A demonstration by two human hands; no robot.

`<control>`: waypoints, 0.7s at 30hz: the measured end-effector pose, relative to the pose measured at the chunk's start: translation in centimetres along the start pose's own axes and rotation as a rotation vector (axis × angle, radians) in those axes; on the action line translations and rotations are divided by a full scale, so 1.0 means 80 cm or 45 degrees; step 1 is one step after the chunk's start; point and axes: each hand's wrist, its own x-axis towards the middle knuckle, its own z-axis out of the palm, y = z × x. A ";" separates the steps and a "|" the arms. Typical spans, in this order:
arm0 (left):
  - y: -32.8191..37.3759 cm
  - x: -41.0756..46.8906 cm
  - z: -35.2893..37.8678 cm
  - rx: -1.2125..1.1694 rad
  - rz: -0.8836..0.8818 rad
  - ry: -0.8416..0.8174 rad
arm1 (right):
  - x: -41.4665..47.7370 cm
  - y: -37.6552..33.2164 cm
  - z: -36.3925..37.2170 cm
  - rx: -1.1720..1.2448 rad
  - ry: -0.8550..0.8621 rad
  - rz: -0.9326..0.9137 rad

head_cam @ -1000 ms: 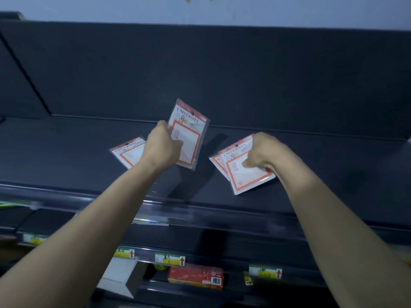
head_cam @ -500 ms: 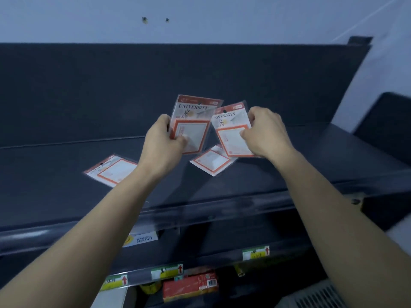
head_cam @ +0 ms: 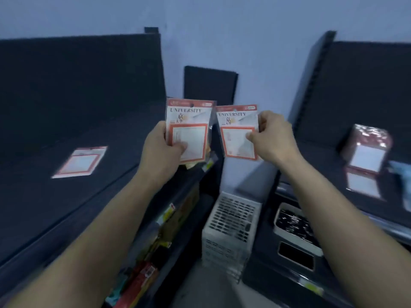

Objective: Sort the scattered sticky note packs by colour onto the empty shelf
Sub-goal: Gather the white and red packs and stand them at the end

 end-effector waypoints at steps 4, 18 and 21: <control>0.042 -0.020 0.098 -0.067 0.109 -0.209 | -0.031 0.077 -0.089 -0.058 0.174 0.182; 0.247 -0.247 0.454 -0.273 0.267 -0.839 | -0.211 0.362 -0.436 -0.271 0.633 0.609; 0.293 -0.306 0.525 -0.293 0.322 -0.953 | -0.252 0.420 -0.508 -0.289 0.697 0.677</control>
